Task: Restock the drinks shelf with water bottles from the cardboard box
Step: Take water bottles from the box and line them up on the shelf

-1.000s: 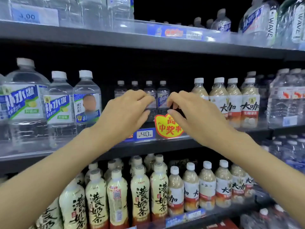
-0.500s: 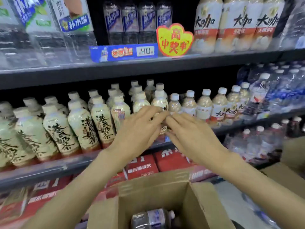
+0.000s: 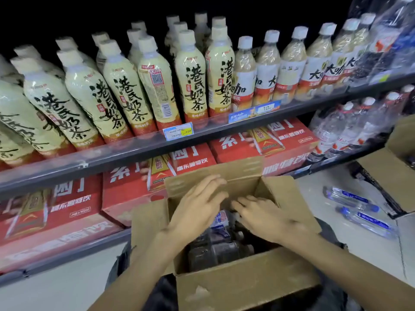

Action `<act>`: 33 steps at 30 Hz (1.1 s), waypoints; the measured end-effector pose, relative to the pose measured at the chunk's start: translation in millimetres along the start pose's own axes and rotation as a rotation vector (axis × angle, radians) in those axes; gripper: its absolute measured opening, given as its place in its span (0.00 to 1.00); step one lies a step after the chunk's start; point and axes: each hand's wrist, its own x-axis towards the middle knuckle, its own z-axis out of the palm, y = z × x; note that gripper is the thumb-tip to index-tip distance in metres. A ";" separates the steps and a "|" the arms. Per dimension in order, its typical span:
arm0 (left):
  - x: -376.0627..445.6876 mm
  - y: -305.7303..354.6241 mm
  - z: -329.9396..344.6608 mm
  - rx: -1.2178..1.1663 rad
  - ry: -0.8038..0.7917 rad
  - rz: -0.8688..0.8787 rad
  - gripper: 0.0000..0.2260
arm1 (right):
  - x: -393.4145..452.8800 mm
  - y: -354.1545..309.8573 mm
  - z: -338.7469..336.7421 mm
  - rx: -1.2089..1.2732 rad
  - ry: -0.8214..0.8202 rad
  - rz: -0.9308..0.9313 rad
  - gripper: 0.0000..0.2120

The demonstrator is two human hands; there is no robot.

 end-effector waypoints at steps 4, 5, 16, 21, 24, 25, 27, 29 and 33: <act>-12.3 4.9 23.5 -0.021 -0.403 0.055 0.16 | 6.2 -1.9 26.9 0.194 -0.501 0.020 0.27; -11.7 4.1 30.4 -0.004 -0.554 0.023 0.18 | 9.3 -2.8 32.0 0.202 -0.603 0.020 0.27; -15.4 15.6 113.0 -0.149 -1.169 -0.049 0.19 | 27.5 -1.5 78.2 0.227 -1.021 0.060 0.31; -23.7 17.6 134.0 -0.220 -1.264 -0.195 0.24 | 28.8 6.0 84.6 0.279 -1.092 0.128 0.27; -22.4 17.9 132.6 -0.298 -1.279 -0.248 0.32 | 30.8 4.1 88.6 0.308 -1.025 0.154 0.22; -21.2 17.3 132.7 -0.329 -1.272 -0.279 0.32 | 32.2 4.4 91.3 0.319 -0.983 0.163 0.21; -20.4 15.6 133.9 -0.397 -1.224 -0.360 0.31 | 35.2 6.5 95.4 0.353 -0.904 0.171 0.17; -21.1 12.5 134.6 -0.431 -1.168 -0.437 0.37 | 38.3 7.6 92.5 0.359 -0.845 0.175 0.14; -16.6 6.3 121.8 -0.465 -1.072 -0.538 0.45 | 44.7 10.0 78.1 0.441 -0.687 0.258 0.16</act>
